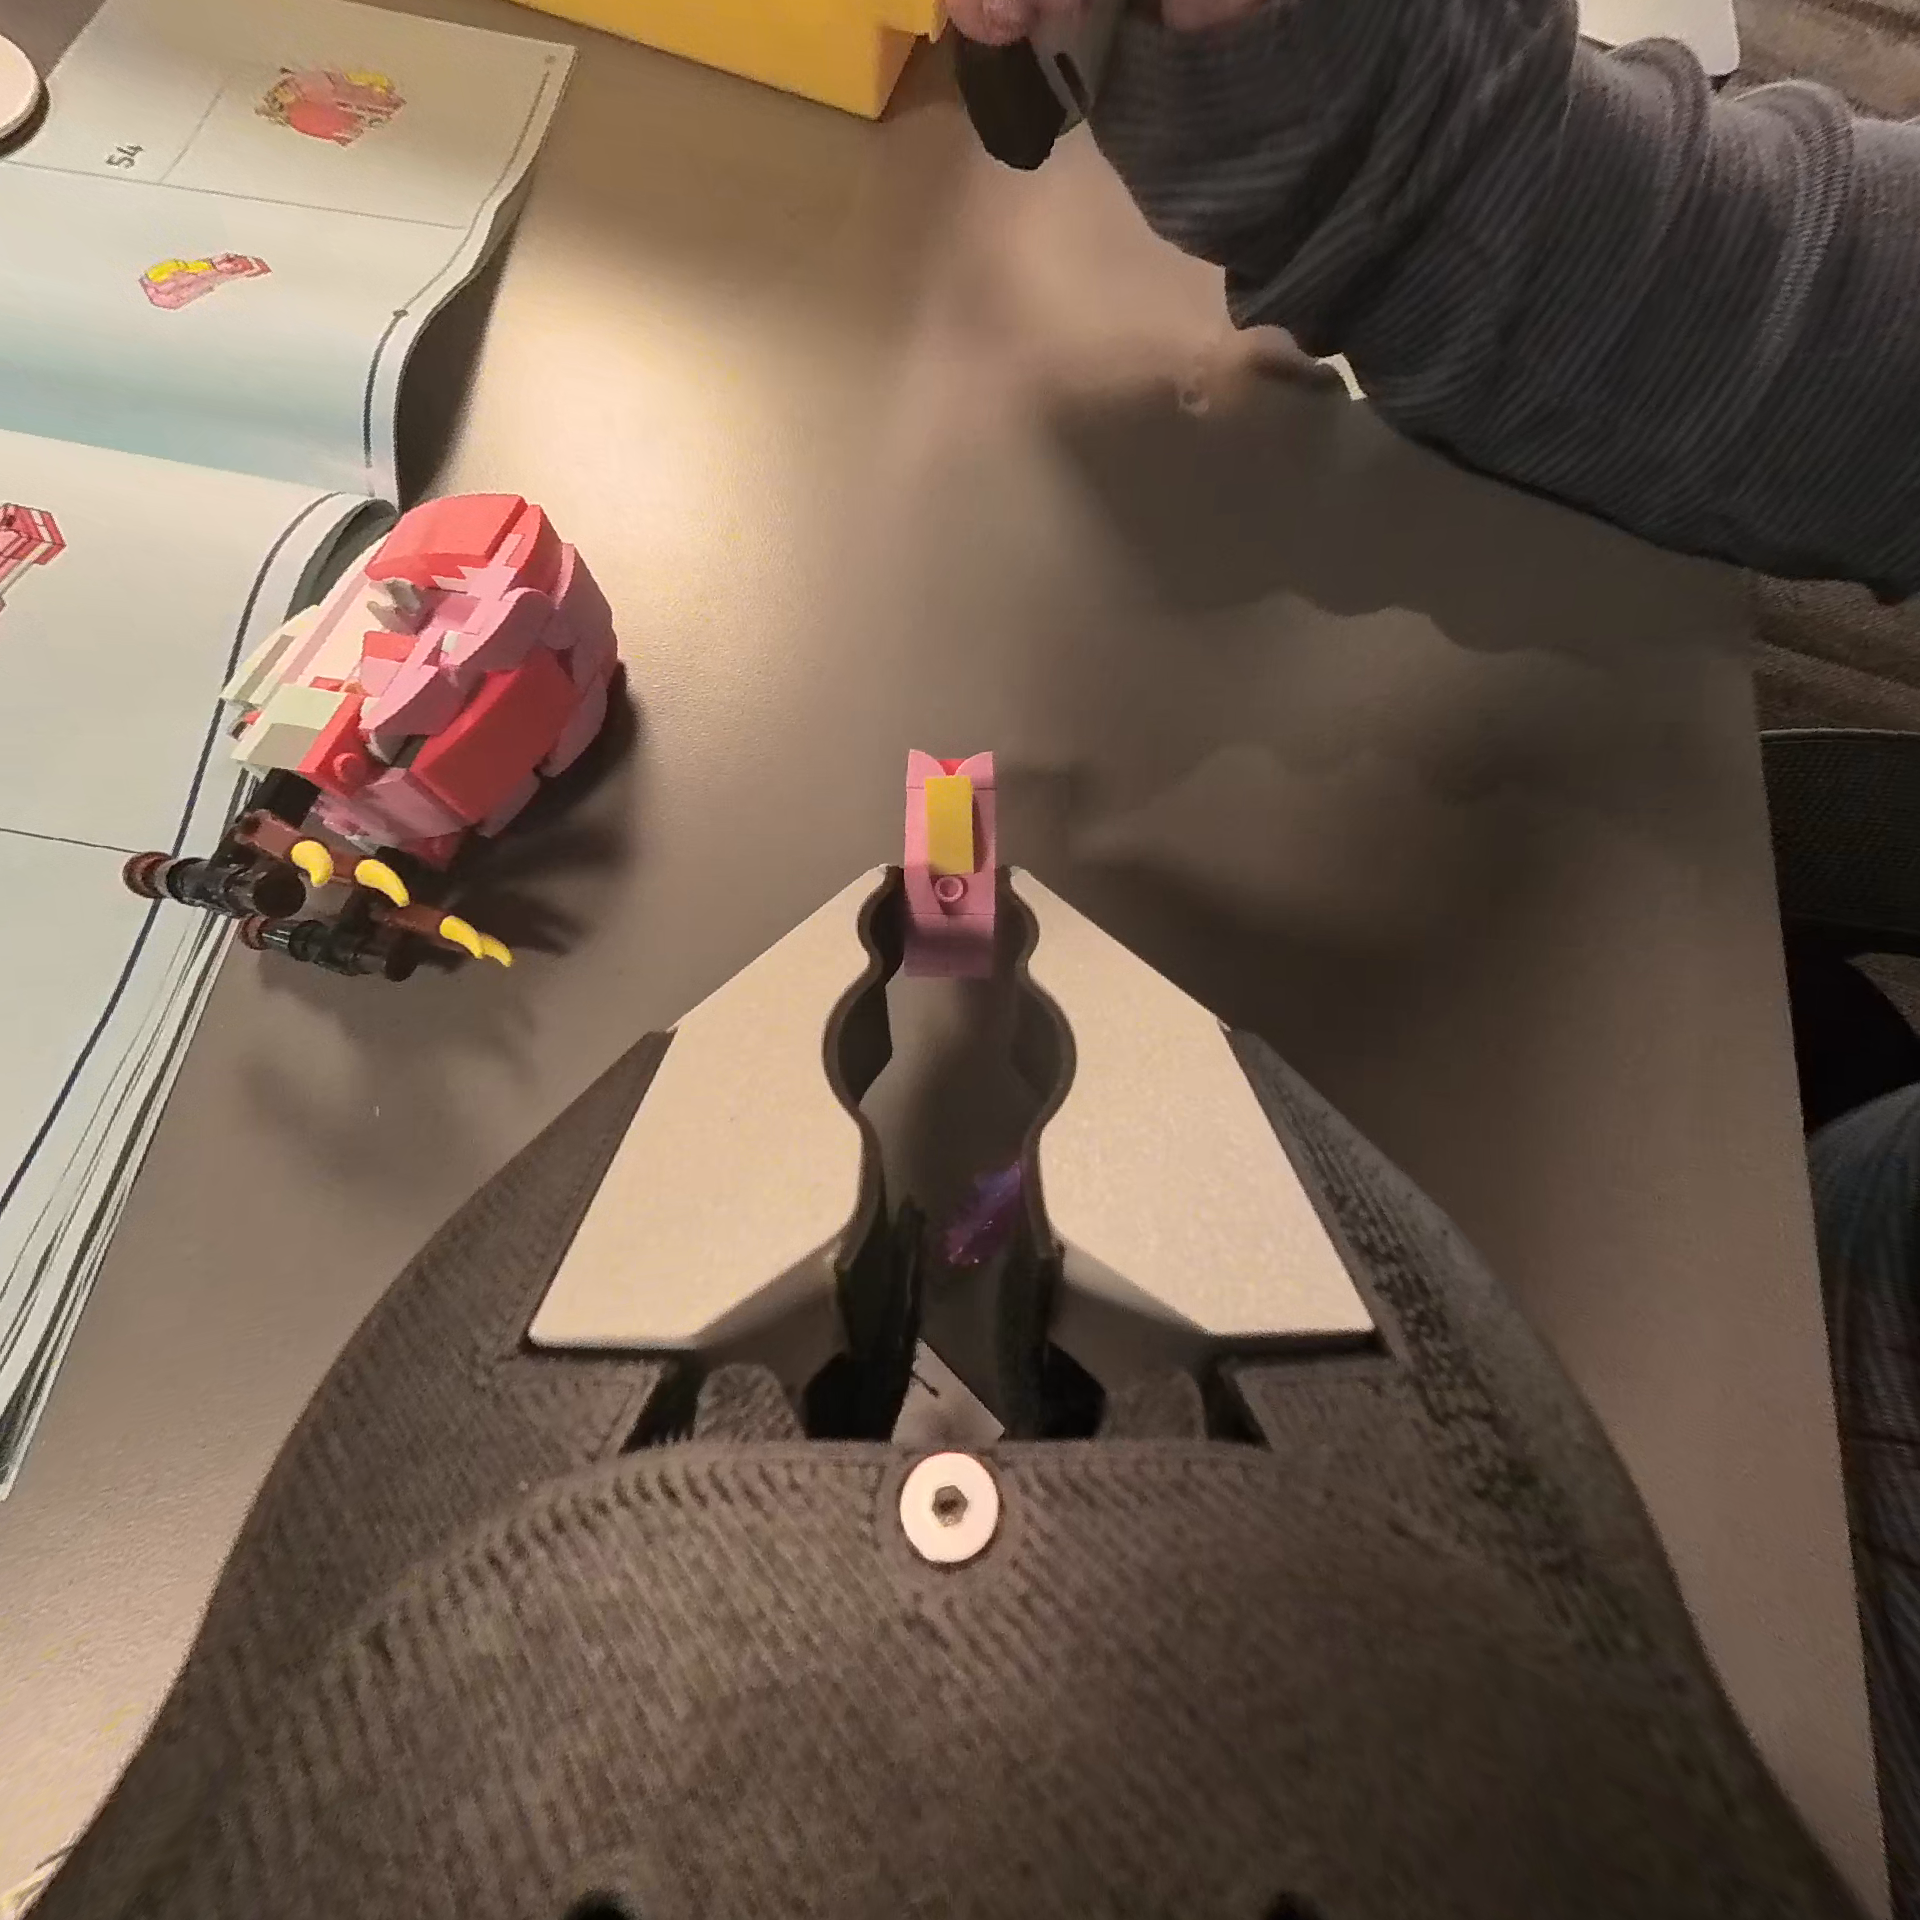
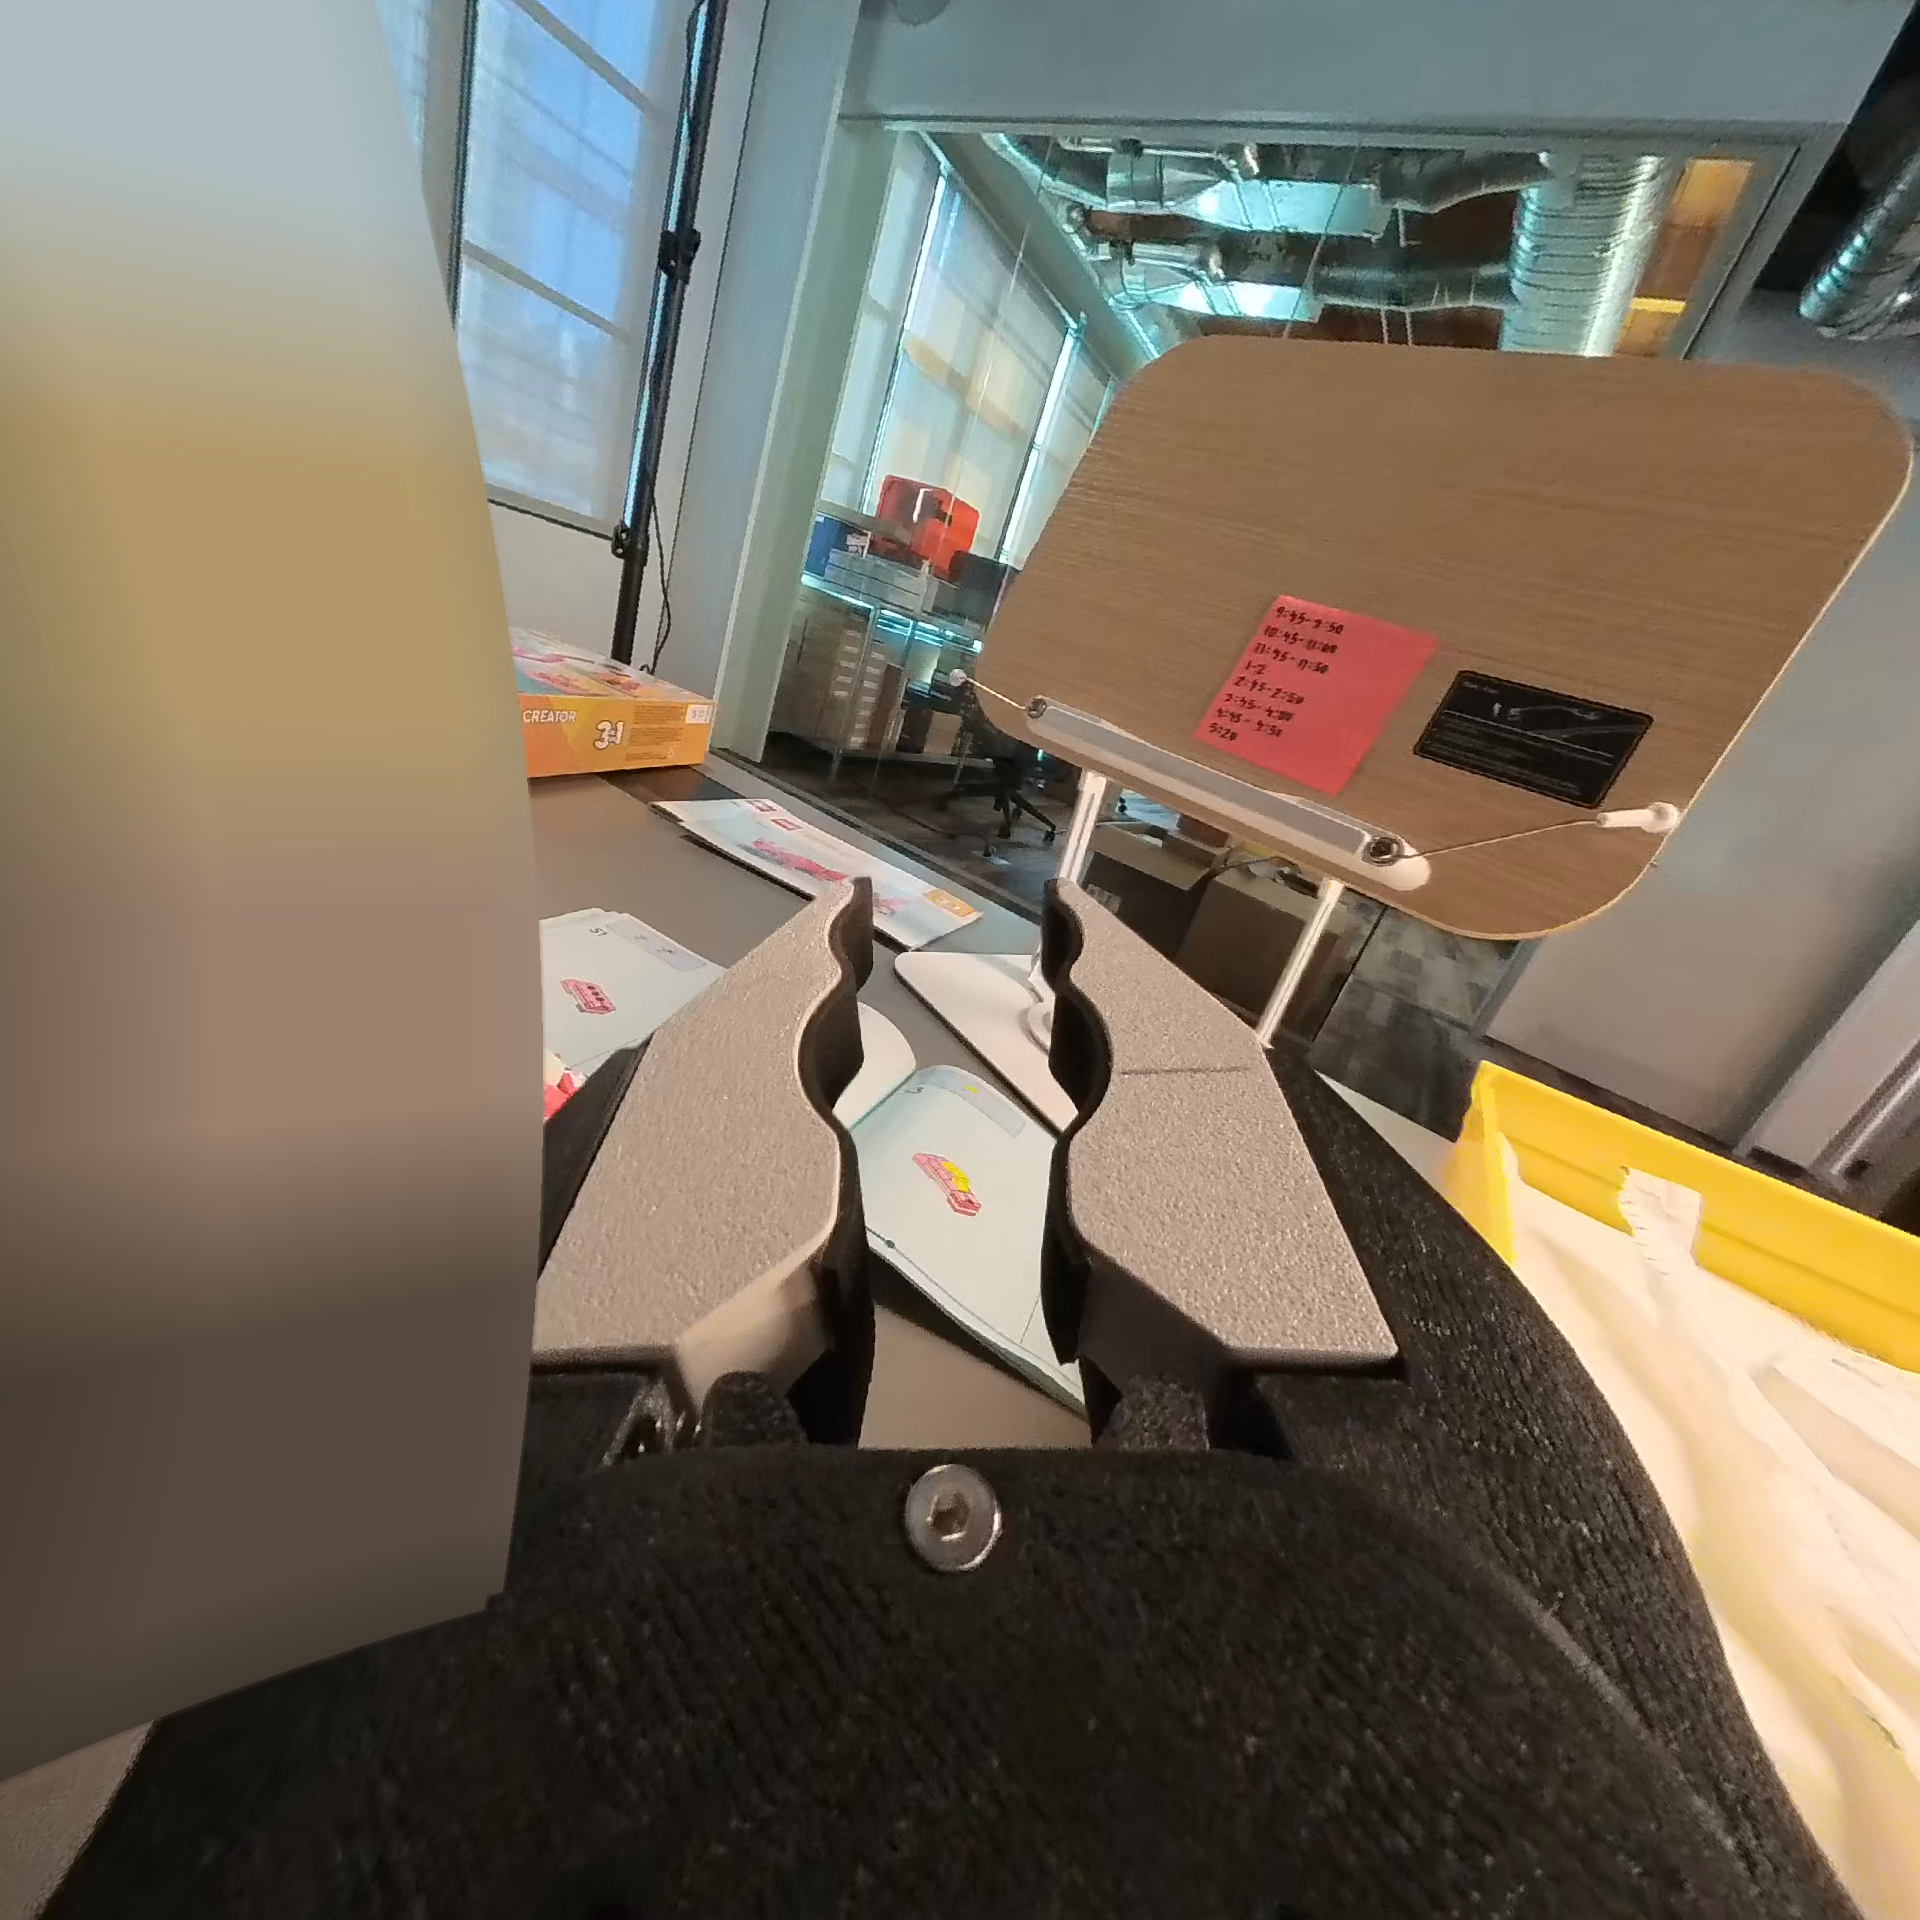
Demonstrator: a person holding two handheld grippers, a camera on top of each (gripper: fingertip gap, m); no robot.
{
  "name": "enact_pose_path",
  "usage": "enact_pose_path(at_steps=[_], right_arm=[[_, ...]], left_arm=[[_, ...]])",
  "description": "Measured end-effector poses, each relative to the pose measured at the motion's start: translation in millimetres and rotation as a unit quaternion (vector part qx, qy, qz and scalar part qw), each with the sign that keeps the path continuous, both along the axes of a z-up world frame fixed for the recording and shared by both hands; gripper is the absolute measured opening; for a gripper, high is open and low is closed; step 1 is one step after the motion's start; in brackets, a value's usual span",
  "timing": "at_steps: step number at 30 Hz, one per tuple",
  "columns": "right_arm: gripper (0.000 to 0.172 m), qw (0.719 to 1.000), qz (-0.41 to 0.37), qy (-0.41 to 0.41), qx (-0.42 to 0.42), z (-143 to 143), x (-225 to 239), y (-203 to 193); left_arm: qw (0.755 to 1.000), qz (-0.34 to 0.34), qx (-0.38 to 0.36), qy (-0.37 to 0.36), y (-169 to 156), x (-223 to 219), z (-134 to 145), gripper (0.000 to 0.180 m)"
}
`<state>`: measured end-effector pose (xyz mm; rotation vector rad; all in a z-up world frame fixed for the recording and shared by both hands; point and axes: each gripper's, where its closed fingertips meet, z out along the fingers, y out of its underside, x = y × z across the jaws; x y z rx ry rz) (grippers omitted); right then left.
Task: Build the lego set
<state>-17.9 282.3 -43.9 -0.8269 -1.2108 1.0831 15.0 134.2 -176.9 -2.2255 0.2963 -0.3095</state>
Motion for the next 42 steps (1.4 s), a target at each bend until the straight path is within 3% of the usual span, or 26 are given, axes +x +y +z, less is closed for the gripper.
enact_pose_path(at_steps=[42], right_arm=[[0.024,1.000,-0.009,0.007,-0.013,2,1,5]], left_arm=[[1.000,0.000,0.002,0.010,1,-1,-1,0.016]])
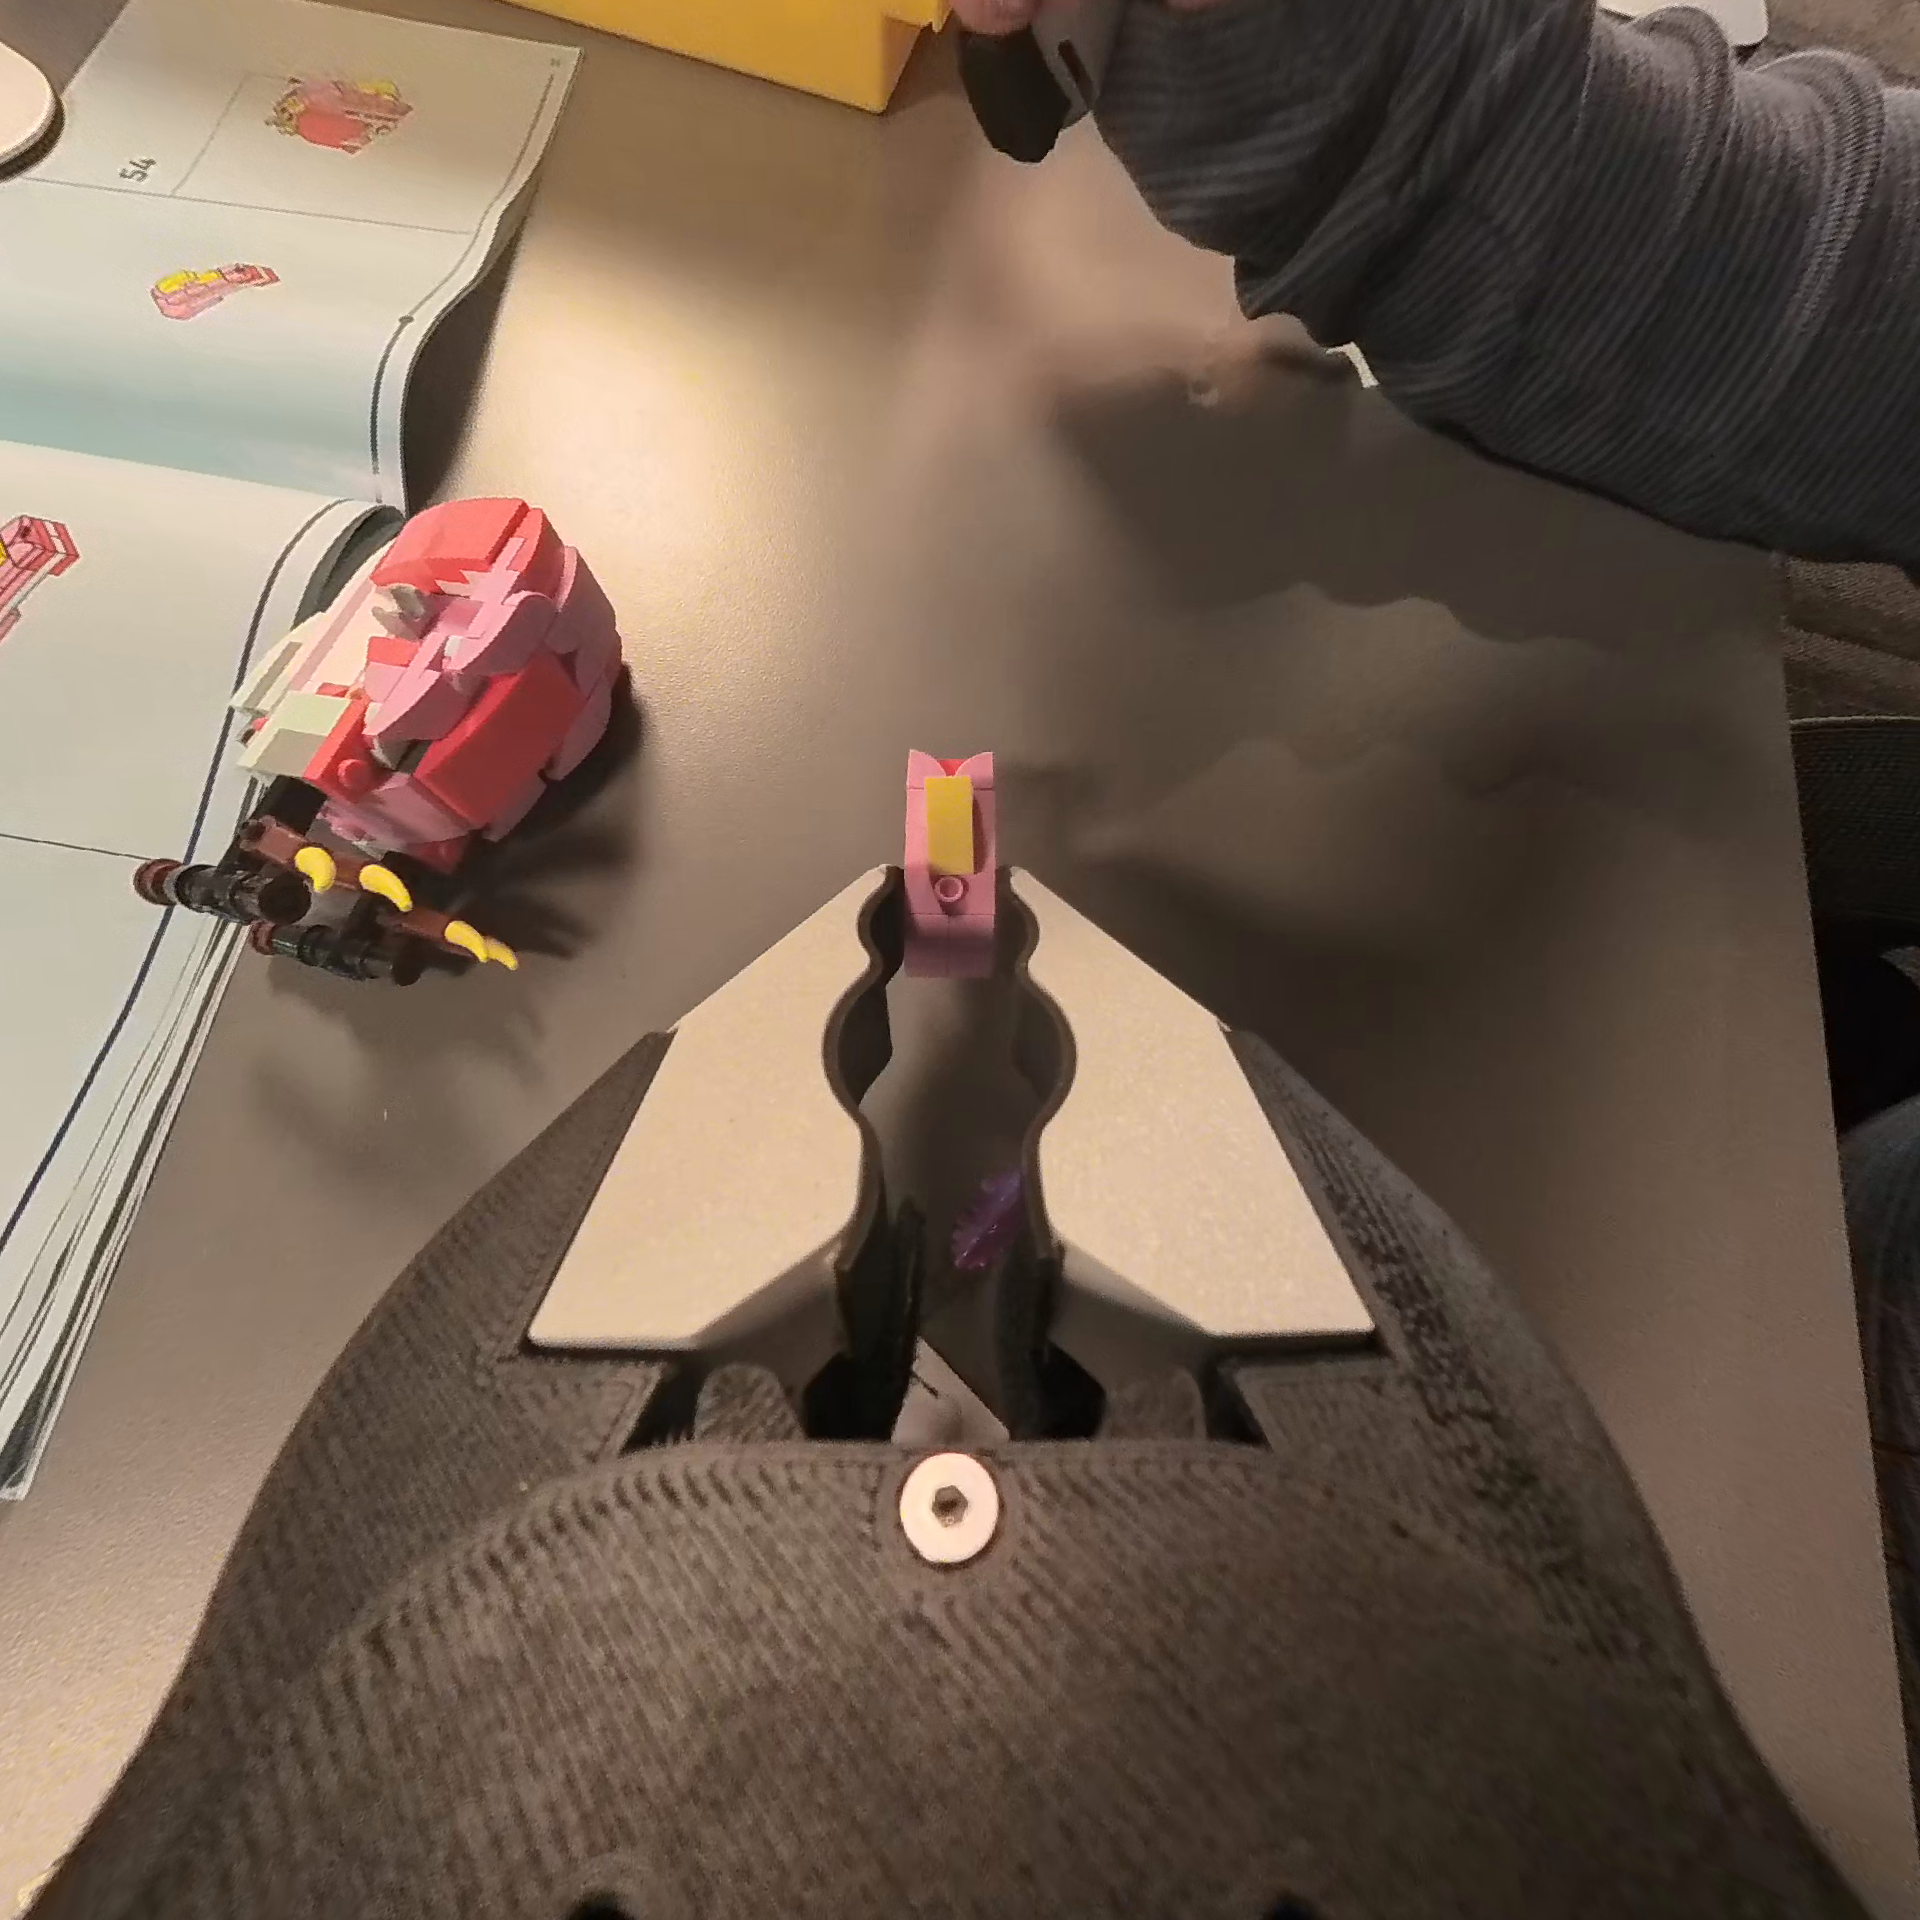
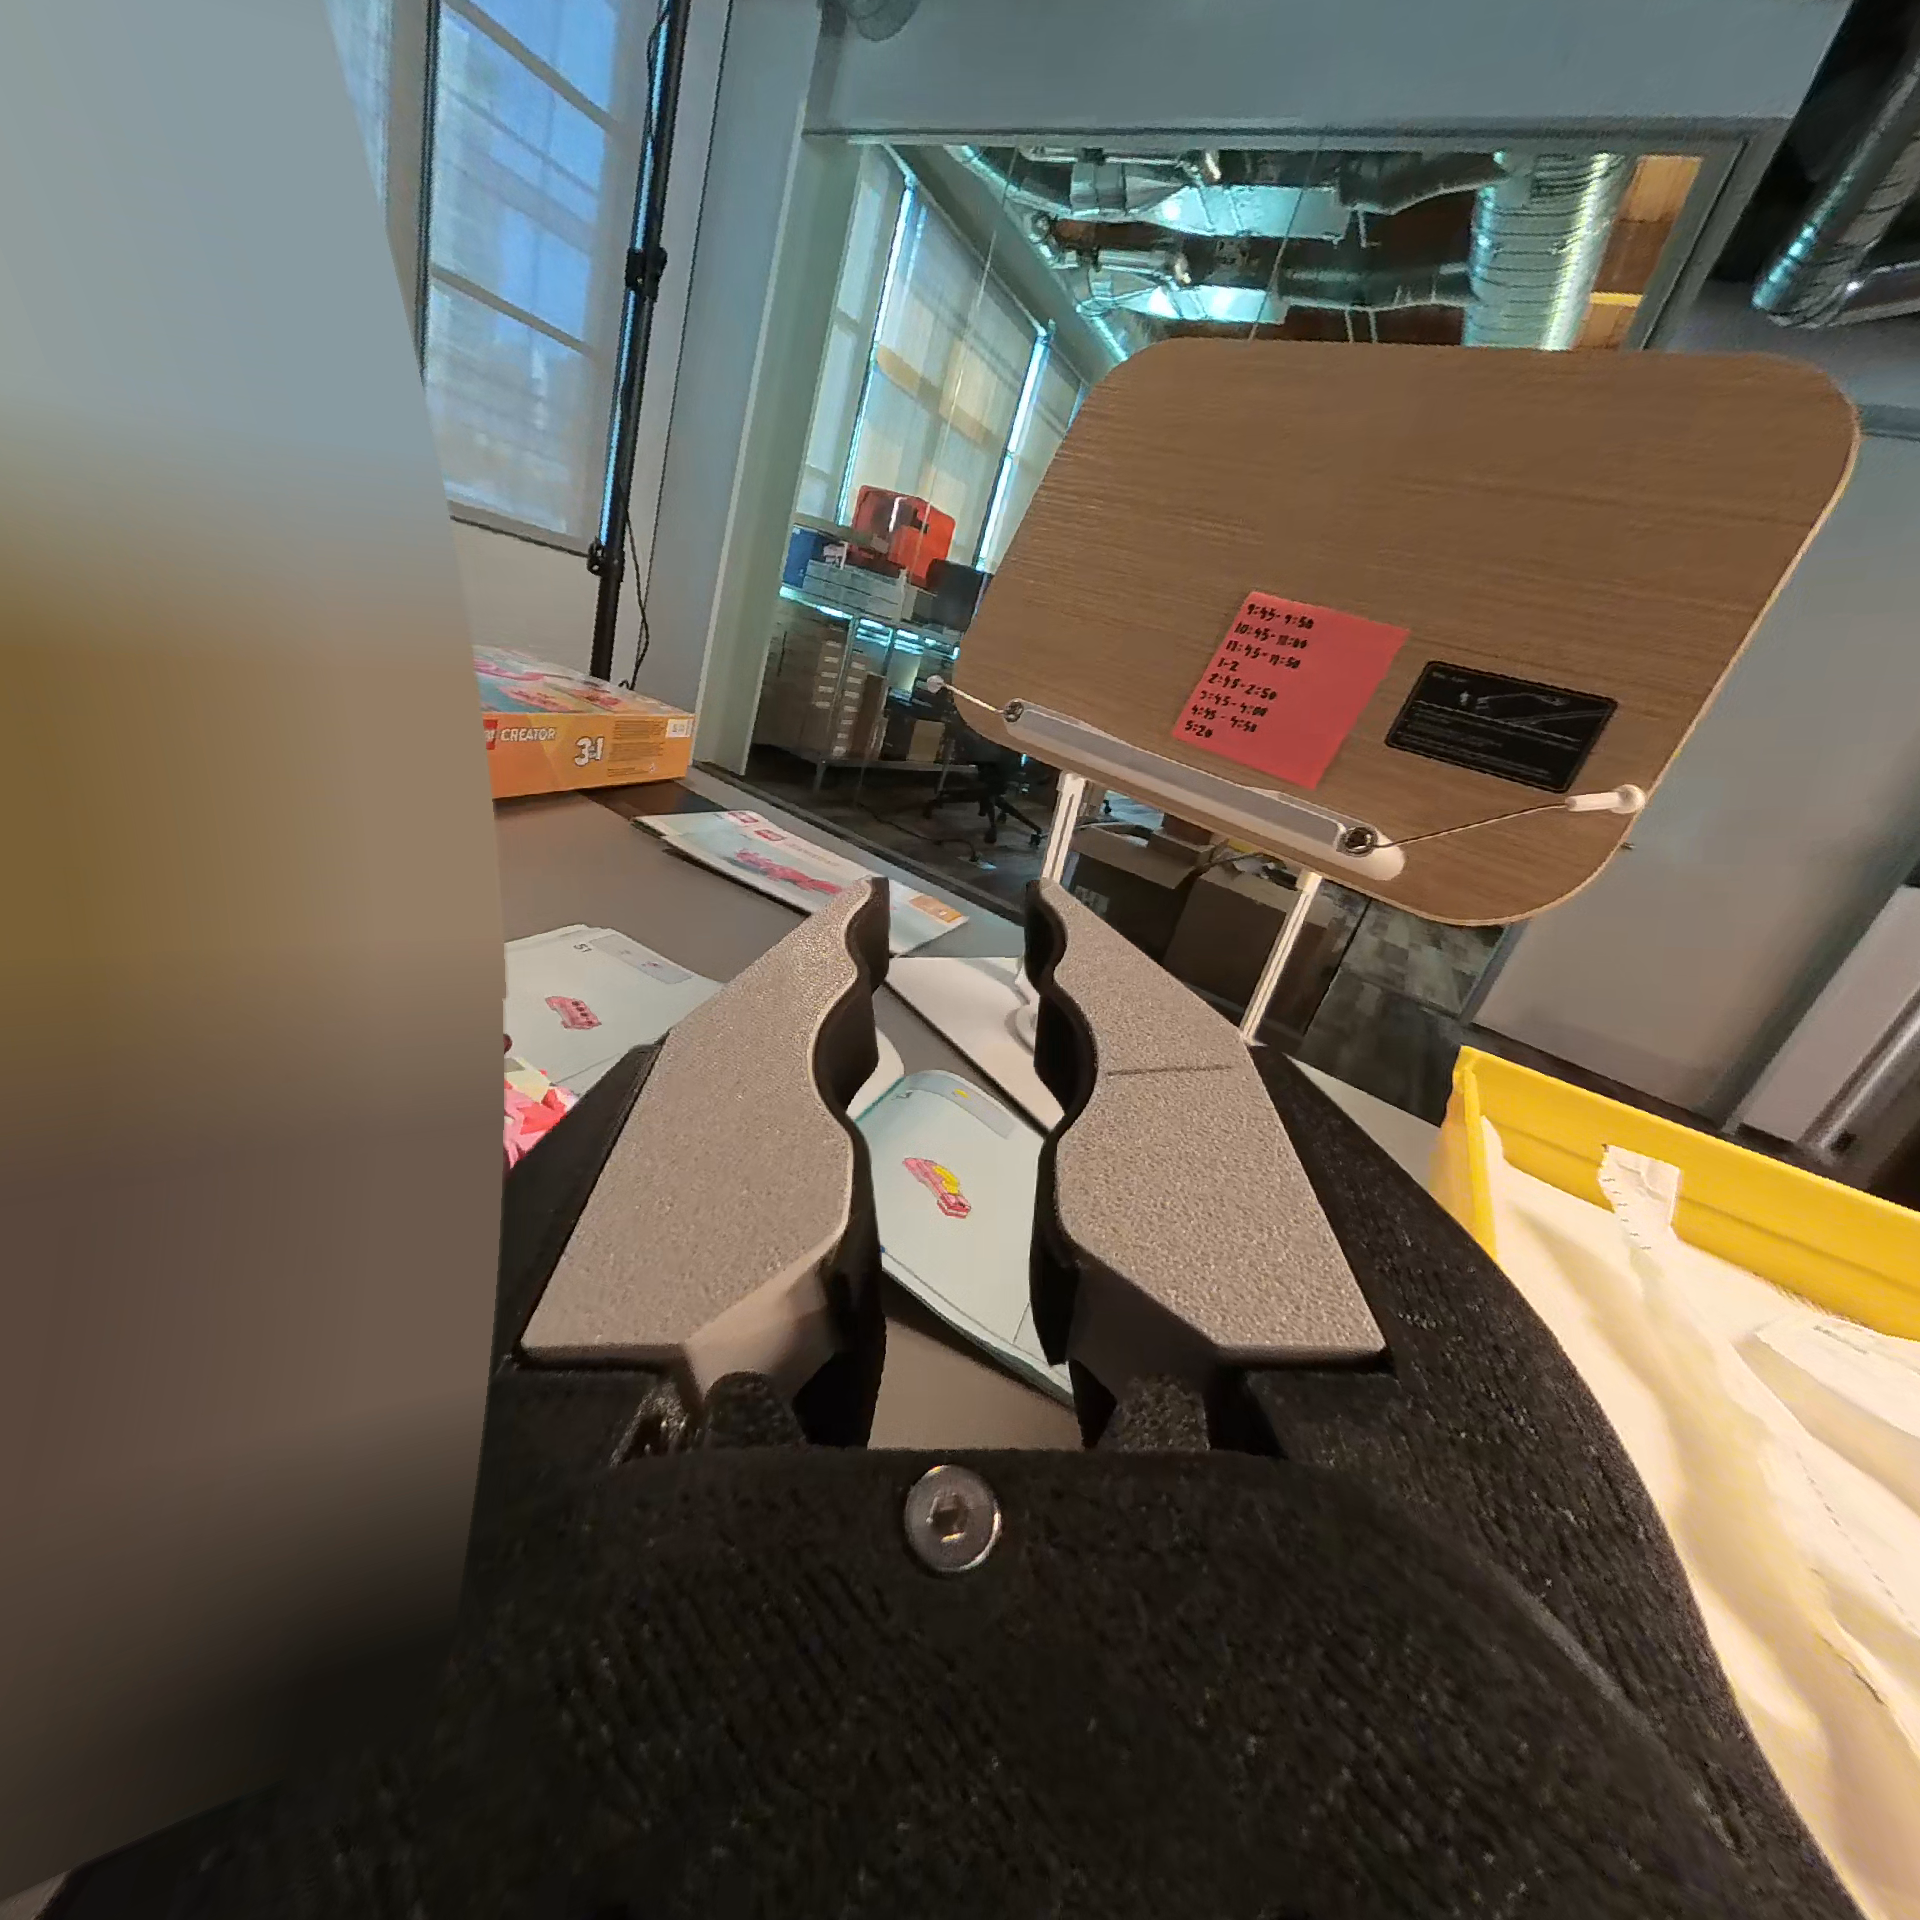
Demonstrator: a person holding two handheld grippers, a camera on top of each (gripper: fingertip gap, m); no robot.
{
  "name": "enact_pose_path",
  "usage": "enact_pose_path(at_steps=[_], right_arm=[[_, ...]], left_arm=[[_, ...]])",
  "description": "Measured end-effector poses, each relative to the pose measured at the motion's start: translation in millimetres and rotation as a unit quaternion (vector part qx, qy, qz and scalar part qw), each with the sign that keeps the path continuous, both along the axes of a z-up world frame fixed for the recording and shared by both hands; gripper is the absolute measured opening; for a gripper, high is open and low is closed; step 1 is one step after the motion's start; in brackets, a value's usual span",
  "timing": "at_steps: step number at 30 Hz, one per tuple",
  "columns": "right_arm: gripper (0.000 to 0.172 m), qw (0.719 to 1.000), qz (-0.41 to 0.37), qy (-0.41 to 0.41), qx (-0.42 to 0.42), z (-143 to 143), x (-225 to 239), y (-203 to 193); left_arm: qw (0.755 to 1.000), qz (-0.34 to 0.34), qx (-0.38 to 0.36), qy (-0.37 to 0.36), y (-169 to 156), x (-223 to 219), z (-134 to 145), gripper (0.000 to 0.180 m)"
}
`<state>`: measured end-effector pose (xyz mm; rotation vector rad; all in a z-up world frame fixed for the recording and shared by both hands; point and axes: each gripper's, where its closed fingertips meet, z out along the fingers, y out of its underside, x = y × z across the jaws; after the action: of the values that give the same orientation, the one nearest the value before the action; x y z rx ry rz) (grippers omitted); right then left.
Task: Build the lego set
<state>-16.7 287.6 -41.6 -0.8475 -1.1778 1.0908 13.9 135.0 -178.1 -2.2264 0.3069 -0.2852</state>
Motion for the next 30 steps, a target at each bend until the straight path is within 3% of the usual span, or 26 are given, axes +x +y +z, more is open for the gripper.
enact_pose_path(at_steps=[19,30], right_arm=[[0.025,0.997,0.022,0.014,-0.073,5,4,10],[0.025,0.984,0.038,0.035,-0.168,9,9,28]], left_arm=[[1.000,0.000,0.000,0.001,0,0,0,0.016],[1.000,-0.001,-0.001,0.003,0,1,0,0.016]])
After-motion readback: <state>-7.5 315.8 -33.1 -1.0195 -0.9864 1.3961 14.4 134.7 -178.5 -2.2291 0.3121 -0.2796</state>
